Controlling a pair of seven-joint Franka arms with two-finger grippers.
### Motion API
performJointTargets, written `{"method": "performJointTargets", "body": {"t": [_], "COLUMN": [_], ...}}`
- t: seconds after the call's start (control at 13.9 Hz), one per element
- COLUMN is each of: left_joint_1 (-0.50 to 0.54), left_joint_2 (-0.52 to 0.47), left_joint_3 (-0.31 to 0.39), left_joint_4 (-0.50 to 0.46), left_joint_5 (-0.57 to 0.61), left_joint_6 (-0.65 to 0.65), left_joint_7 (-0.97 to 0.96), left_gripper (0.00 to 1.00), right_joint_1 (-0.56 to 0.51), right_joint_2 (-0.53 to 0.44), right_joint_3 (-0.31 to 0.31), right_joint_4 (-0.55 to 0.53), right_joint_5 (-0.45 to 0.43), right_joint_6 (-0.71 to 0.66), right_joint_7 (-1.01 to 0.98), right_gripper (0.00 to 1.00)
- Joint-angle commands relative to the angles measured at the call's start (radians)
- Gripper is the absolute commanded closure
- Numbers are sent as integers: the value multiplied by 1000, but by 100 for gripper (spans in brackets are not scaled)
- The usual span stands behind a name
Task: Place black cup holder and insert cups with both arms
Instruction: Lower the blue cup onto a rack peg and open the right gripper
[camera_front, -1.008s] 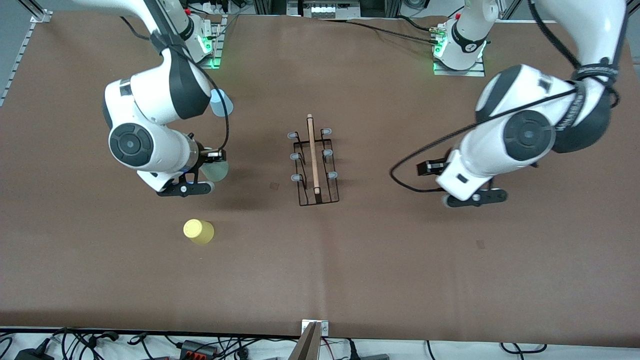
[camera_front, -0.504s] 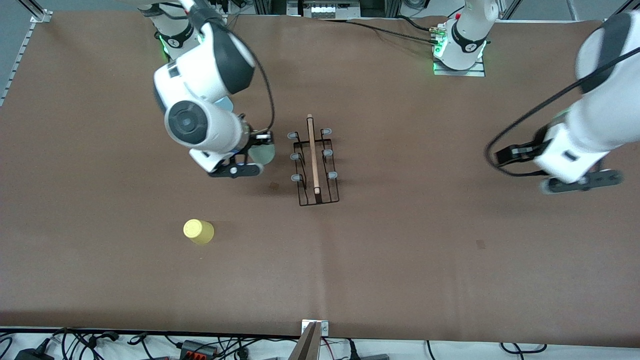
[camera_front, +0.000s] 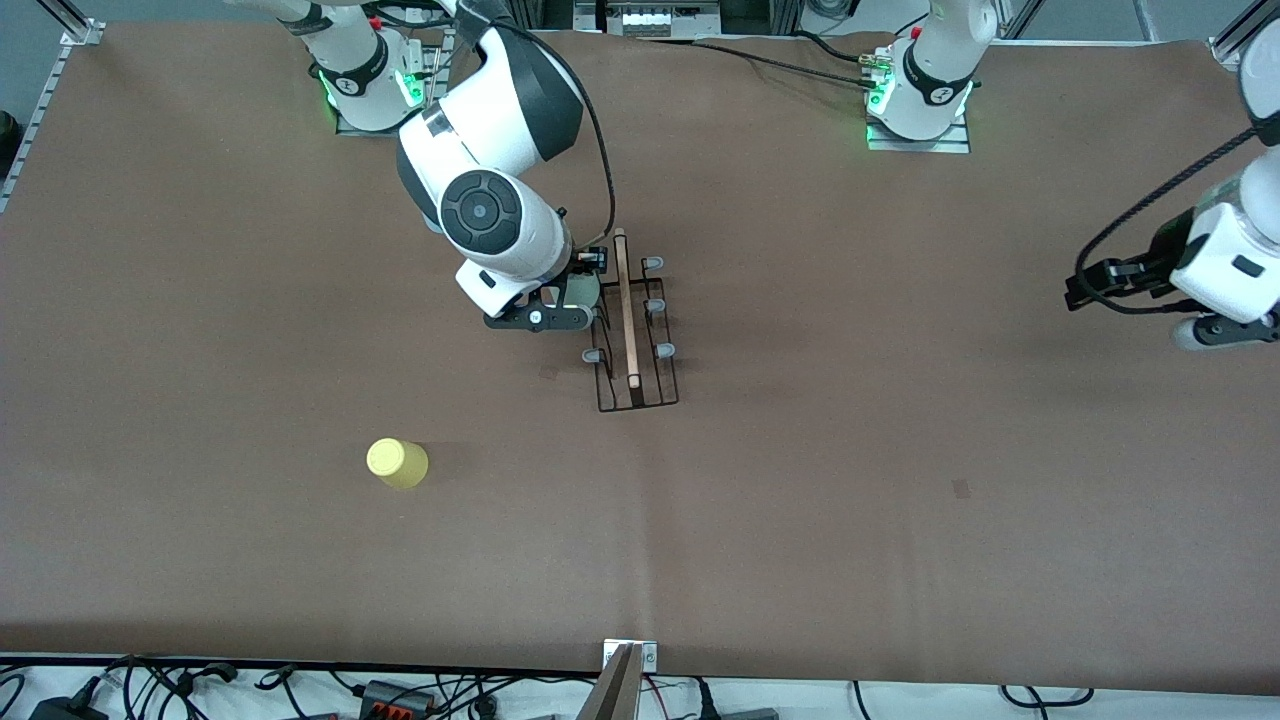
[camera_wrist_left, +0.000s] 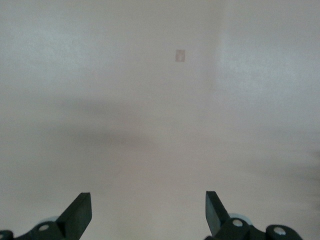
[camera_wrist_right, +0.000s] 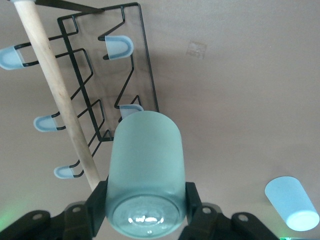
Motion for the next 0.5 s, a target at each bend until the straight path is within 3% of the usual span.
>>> {"method": "performJointTargets", "body": {"t": [0.0,0.43], "left_joint_1": [-11,-11], "left_joint_2": [-72,-66], "left_joint_3": [23,24], "left_joint_4": [-69,-61], "left_joint_5": [-30,-81], "left_joint_6": [17,13], "left_joint_7": [23,61], "left_gripper": [0,0], "right_joint_1": [23,45], "right_joint_2": [13,53], "right_joint_3": [-8,-8], "right_joint_4": [20,18], "right_joint_5": [25,25], "right_joint_6": [-19,-19], "right_joint_7": [-1,4], "right_gripper": [86,85]}}
